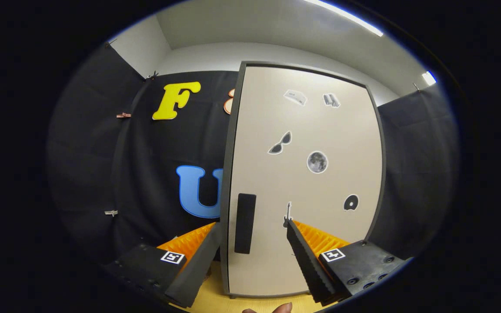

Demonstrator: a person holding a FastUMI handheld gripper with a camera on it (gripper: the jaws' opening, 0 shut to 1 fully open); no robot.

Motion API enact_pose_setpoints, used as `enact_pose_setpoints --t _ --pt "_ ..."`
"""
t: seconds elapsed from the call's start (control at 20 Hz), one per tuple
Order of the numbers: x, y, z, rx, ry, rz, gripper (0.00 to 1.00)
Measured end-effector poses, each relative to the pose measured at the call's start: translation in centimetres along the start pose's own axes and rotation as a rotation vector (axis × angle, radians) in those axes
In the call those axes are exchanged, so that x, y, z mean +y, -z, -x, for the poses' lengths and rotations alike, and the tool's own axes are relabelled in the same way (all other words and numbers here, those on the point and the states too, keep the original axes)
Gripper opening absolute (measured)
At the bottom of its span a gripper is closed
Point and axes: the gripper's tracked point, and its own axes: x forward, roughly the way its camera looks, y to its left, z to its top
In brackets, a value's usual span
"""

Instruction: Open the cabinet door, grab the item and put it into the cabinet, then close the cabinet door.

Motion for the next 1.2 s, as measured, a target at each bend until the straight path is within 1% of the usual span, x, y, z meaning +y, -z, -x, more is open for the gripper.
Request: enact_pose_setpoints --t 0.2,0.45,0.55,0.65,0.7,0.75,0.8,0.85,0.9,0.95,1.05,1.2 --pt "0.1 2.1 -3.9 0.035 0.035 -0.014 0.97" --pt "0.8 3.4 -7.0 0.042 0.041 -0.027 0.97" --pt "1.2 3.6 -7.8 0.038 0.039 -0.016 0.86" --pt "1.1 3.9 -8.8 0.041 0.056 -0.004 0.68" --pt "0.9 4.6 -9.2 0.06 0.066 -0.005 0.58" --pt "1.2 4.0 -8.9 0.042 0.068 -0.02 0.48" --pt "0.9 4.9 -10.4 0.037 0.075 -0.035 0.47" --pt "0.6 4.0 -8.6 0.042 0.083 -0.05 0.38" --pt "0.7 4.2 -9.2 0.057 0.075 -0.055 0.31" --pt "0.8 4.3 -8.9 0.074 0.06 -0.059 0.31" --pt "0.8 4.4 -8.7 0.096 0.031 -0.07 0.19" --pt "0.8 4.1 -7.5 0.093 0.001 -0.061 0.19"
